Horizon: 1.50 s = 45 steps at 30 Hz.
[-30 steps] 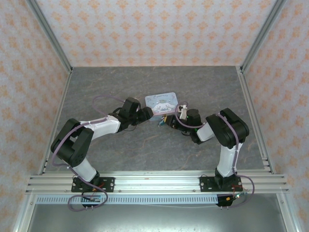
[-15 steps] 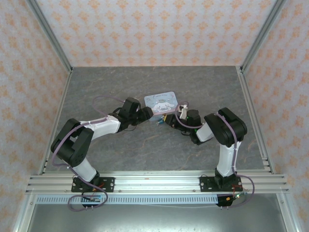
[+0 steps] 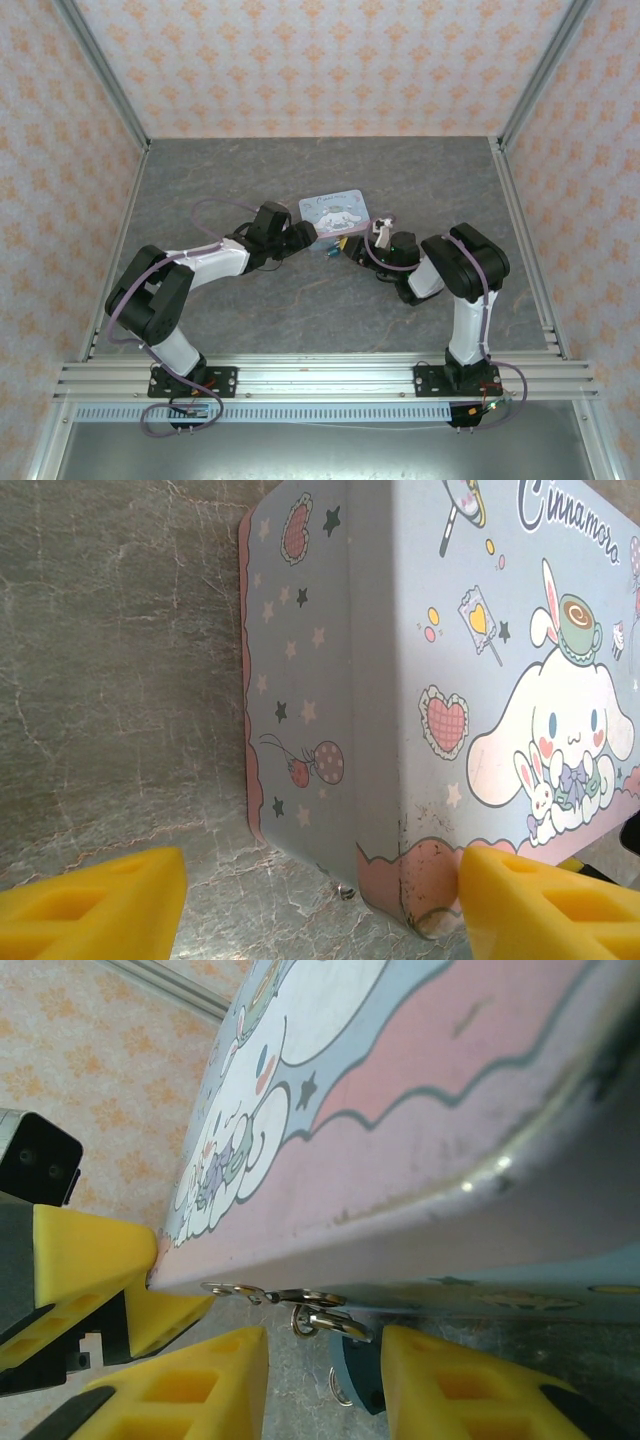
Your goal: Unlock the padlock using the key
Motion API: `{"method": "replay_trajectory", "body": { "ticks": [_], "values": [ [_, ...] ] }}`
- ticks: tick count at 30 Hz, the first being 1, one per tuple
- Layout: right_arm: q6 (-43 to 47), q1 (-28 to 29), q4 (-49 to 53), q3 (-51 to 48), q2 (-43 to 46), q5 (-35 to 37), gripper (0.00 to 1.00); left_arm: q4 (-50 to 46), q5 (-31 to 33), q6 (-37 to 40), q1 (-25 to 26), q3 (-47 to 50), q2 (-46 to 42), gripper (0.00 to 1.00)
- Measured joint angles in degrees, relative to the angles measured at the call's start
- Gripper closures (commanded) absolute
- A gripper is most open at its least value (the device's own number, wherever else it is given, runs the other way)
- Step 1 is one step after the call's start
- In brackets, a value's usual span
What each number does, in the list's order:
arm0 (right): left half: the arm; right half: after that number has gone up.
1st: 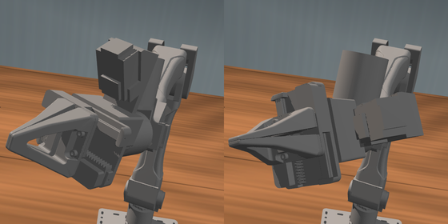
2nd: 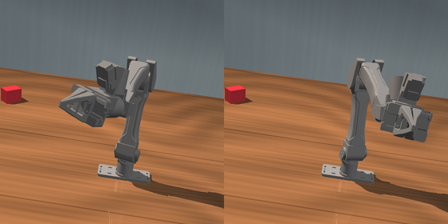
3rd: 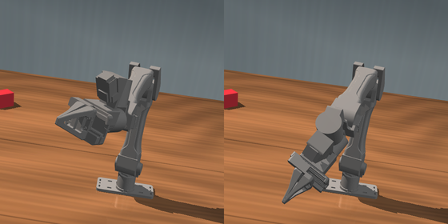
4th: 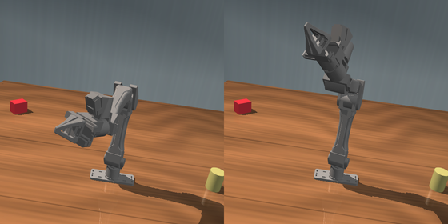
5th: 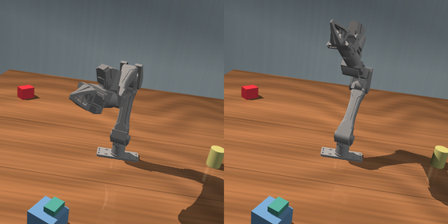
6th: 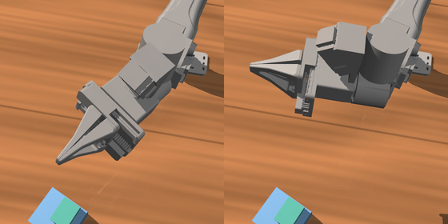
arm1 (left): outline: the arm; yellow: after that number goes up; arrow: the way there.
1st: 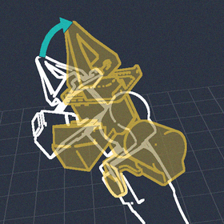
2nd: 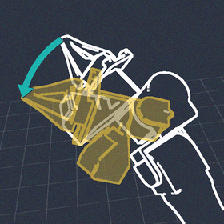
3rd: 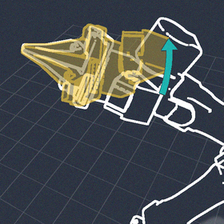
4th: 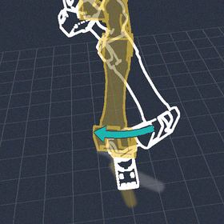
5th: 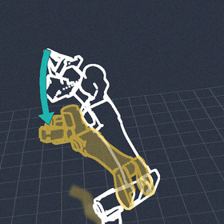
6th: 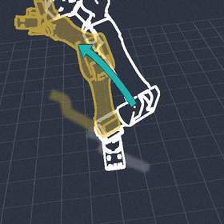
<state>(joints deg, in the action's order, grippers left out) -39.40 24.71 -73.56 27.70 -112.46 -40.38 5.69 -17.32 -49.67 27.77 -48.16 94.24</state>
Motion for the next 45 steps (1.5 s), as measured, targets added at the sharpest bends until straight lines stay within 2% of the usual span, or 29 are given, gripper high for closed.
{"method": "replay_trajectory", "body": {
  "ticks": [12,21,26,33,41,45],
  "values": [
    [-0.26,0.74,-0.39,0.35,-1.55,-0.15,0.68,0.02,0.20,-0.26,0.26,0.00,0.00,0.29],
    [-1.11,1.40,-1.92,1.51,-3.21,-0.11,0.72,0.02,0.20,-0.44,0.31,0.00,0.00,0.29],
    [-1.11,1.40,-1.97,1.55,-3.32,0.31,0.68,0.02,0.39,-0.44,0.37,0.00,0.00,0.29],
    [-1.09,1.40,-2.05,2.16,-3.72,1.40,0.68,0.02,0.37,-0.44,0.37,0.00,0.00,0.29],
    [-1.29,1.40,-3.72,2.32,-4.44,1.38,0.77,0.02,0.37,-0.46,0.37,0.00,0.02,0.30],
    [-1.22,1.40,-3.80,2.32,-4.44,1.42,0.87,0.04,0.37,-0.46,0.37,0.00,0.04,0.30]
  ]
}}
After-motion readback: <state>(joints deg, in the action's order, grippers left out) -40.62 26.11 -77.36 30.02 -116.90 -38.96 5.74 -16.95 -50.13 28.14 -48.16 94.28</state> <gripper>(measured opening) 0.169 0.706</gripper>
